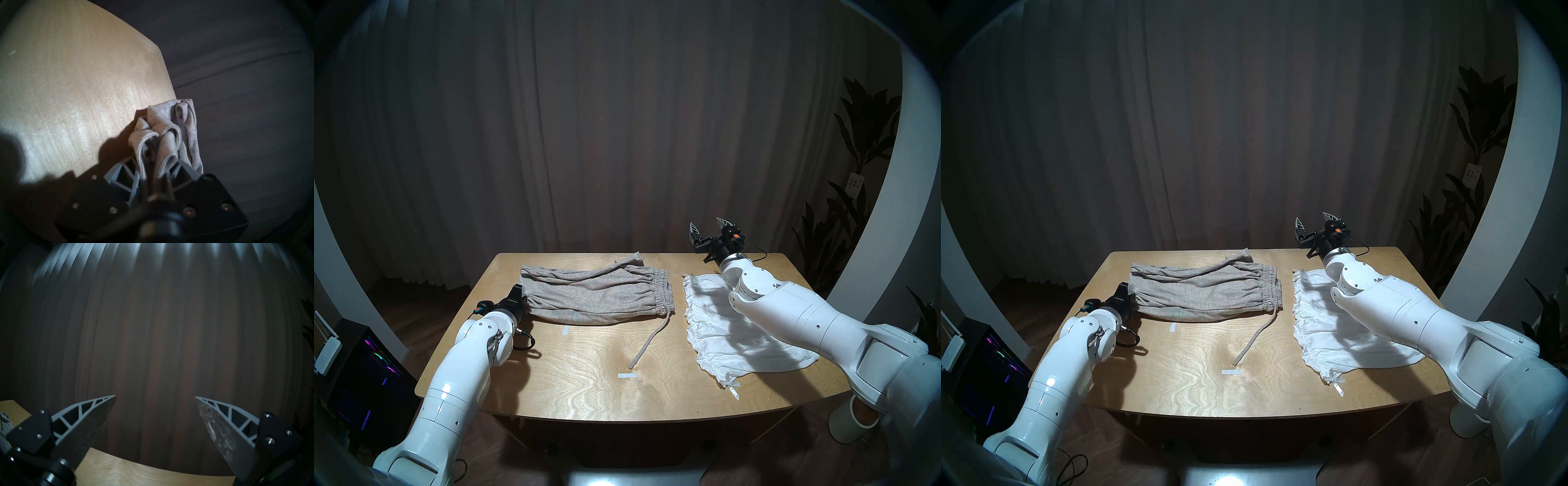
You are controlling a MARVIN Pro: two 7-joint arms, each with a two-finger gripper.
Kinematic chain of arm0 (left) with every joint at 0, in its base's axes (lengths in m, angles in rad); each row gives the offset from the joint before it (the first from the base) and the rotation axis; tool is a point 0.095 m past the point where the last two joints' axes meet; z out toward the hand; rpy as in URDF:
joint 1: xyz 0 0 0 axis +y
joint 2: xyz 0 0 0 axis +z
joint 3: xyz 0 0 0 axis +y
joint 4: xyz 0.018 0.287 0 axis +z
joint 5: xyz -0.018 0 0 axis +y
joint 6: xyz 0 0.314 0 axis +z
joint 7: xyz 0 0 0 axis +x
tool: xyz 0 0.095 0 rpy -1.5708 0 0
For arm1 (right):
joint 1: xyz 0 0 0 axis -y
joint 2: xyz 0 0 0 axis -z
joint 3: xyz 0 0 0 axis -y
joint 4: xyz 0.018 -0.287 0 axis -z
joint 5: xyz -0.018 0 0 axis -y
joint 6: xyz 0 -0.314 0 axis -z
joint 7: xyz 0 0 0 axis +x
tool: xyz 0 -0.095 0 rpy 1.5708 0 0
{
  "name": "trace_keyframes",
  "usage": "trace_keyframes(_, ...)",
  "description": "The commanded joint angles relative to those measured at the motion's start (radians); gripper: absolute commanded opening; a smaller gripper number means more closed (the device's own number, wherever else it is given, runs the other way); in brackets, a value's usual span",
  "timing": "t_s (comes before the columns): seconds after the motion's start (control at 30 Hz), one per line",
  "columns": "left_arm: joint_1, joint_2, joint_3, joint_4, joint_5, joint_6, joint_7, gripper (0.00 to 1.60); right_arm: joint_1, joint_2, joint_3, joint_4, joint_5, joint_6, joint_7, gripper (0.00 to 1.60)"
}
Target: Fold pants twice and stack them
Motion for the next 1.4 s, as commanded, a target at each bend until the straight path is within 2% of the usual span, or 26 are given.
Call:
trace_keyframes(0.0,0.011,-0.002,0.009,-0.038,0.024,-0.022,0.009,0.36,0.008,0.007,0.014,-0.011,0.005,-0.019,0.003,1.6)
trace_keyframes(0.03,0.012,-0.004,0.003,-0.047,0.017,-0.021,0.012,0.03,0.008,0.008,0.014,-0.012,0.006,-0.019,0.002,1.6)
trace_keyframes(0.07,0.014,-0.002,0.003,-0.056,0.026,-0.028,0.011,0.0,0.006,0.008,0.014,-0.012,0.006,-0.02,0.001,1.6)
trace_keyframes(0.57,-0.022,0.003,0.005,-0.127,0.074,-0.068,0.054,0.0,-0.007,0.016,0.012,-0.017,0.017,-0.03,-0.006,1.6)
trace_keyframes(1.37,-0.132,0.005,0.095,-0.172,0.166,-0.068,0.06,0.0,-0.037,0.058,0.015,-0.054,0.047,-0.053,-0.034,1.6)
